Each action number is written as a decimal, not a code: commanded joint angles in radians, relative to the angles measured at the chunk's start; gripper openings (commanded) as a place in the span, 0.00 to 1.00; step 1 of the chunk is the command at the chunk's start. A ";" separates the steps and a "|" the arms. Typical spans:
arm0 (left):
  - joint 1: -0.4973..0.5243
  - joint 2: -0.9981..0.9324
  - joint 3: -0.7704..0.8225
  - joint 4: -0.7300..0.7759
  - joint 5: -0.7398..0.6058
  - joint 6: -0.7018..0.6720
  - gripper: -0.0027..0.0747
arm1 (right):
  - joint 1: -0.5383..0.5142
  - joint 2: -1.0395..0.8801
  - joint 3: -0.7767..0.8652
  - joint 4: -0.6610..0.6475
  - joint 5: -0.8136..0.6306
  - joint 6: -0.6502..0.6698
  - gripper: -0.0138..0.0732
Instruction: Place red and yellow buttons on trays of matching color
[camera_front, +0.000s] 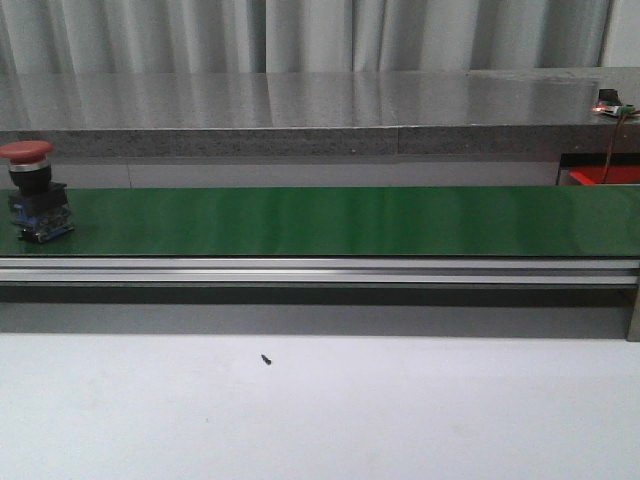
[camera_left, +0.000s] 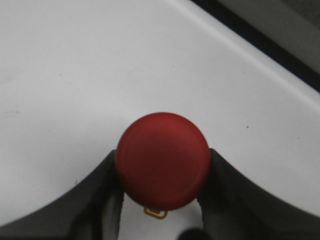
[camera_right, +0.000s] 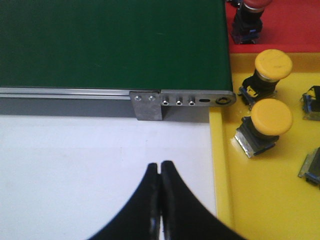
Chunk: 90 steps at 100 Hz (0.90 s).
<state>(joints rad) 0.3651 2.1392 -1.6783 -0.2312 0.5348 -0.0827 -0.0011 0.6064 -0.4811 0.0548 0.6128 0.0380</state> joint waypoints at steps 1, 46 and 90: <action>0.002 -0.113 -0.033 -0.001 -0.029 -0.003 0.30 | -0.006 -0.001 -0.026 -0.006 -0.068 -0.009 0.08; 0.000 -0.379 0.106 0.047 0.087 0.053 0.30 | -0.006 -0.001 -0.026 -0.006 -0.068 -0.009 0.08; -0.091 -0.591 0.371 0.053 0.027 0.099 0.30 | -0.006 -0.001 -0.026 -0.006 -0.068 -0.009 0.08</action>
<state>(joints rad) 0.2978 1.5973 -1.3083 -0.1706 0.6289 0.0116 -0.0011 0.6064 -0.4811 0.0548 0.6128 0.0380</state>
